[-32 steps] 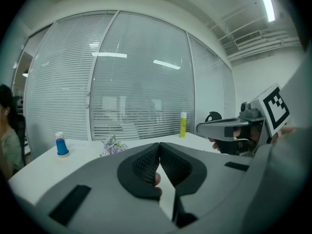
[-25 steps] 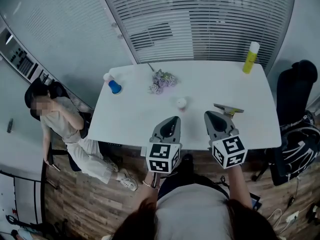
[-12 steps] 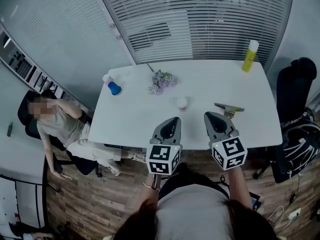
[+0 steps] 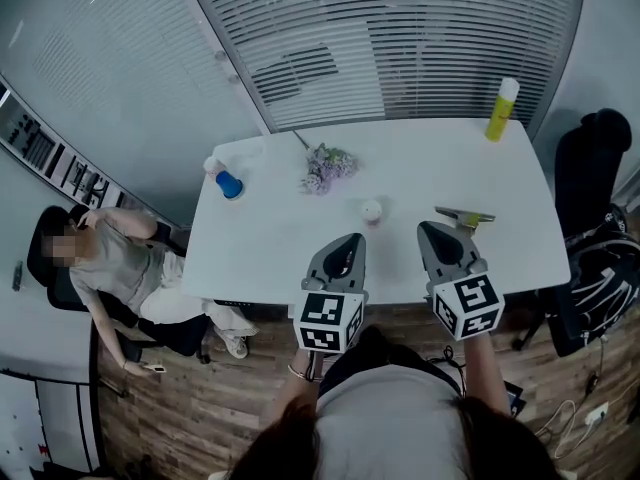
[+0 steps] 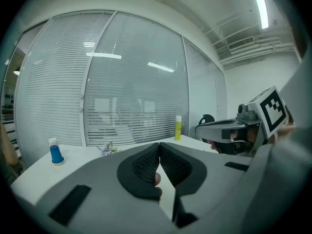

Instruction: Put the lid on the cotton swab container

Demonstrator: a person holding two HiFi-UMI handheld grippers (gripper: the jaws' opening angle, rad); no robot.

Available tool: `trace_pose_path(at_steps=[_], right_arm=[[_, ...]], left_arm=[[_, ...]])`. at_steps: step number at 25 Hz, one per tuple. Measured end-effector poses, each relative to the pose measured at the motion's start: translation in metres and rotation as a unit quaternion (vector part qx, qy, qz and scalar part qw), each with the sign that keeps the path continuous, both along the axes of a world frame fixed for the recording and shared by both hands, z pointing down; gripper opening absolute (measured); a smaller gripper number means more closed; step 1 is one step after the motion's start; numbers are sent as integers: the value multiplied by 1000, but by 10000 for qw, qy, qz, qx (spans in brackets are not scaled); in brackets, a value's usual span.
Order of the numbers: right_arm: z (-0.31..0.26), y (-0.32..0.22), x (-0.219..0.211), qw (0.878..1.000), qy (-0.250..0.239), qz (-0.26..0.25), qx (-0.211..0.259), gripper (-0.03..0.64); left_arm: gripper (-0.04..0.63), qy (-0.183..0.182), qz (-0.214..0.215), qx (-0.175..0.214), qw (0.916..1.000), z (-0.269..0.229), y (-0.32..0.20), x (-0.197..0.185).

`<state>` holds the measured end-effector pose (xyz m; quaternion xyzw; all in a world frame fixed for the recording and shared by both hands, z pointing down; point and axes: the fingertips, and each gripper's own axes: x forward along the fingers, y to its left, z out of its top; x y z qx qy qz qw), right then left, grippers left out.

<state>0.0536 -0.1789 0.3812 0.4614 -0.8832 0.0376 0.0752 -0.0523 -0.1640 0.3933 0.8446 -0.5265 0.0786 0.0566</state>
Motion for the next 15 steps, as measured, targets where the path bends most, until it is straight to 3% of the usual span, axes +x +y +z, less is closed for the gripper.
trace_pose_path(at_steps=[15], right_arm=[[4,-14,-10,9998,152,157,-38,23]], left_arm=[[21,131,311,-155,9993,11,-15,-4]])
